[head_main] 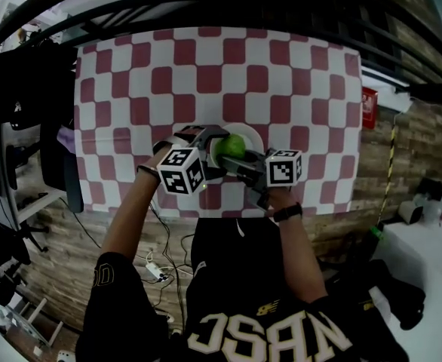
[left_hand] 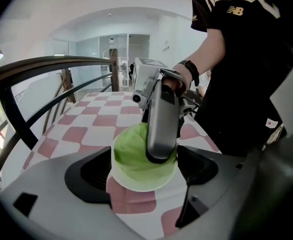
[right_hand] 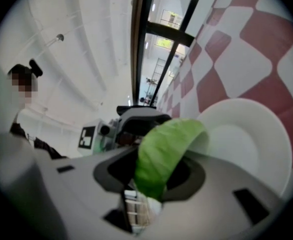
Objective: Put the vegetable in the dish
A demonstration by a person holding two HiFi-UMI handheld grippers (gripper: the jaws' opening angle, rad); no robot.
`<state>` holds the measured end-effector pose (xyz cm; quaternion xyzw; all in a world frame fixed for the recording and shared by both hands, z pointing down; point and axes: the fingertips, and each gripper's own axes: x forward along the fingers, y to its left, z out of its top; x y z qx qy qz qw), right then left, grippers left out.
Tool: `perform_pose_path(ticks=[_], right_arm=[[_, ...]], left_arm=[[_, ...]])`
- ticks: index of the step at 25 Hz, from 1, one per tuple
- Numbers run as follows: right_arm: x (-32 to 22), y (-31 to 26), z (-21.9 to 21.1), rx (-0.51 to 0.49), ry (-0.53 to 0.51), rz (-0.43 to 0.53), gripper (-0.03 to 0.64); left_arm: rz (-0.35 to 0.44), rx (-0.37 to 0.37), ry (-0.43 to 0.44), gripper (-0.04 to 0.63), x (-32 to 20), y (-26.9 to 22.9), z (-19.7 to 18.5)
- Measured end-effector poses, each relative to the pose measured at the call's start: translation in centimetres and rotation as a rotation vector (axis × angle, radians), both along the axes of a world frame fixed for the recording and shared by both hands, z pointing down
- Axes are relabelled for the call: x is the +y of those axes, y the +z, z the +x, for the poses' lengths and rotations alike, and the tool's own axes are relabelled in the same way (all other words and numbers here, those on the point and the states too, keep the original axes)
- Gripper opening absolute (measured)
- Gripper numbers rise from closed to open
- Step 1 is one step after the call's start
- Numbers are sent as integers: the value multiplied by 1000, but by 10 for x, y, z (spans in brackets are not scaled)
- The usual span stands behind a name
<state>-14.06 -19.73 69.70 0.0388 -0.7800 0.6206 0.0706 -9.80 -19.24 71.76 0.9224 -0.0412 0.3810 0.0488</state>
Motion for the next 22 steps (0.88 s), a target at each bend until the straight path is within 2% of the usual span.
perform_pose_path(ticks=[5, 7, 9, 10, 17, 20, 22], right_arm=[[0, 0, 2, 7, -22, 17, 150], [4, 6, 9, 91, -60, 74, 181], [4, 14, 24, 208, -76, 152, 270], [1, 15, 35, 244, -62, 169, 283], [-34, -21, 131, 260, 236, 245, 295], [-49, -48, 157, 164, 398, 233, 295], [-52, -63, 166, 104, 469, 229, 295]], left_arm=[[-22, 9, 19, 412, -1, 3, 6], [-41, -11, 19, 411, -1, 3, 8], [-57, -43, 19, 411, -2, 5, 8], [-64, -63, 19, 411, -3, 5, 8], [-49, -246, 40, 411, -4, 14, 21], [-36, -309, 25, 410, -3, 18, 30], [-24, -346, 9, 410, -5, 20, 33]])
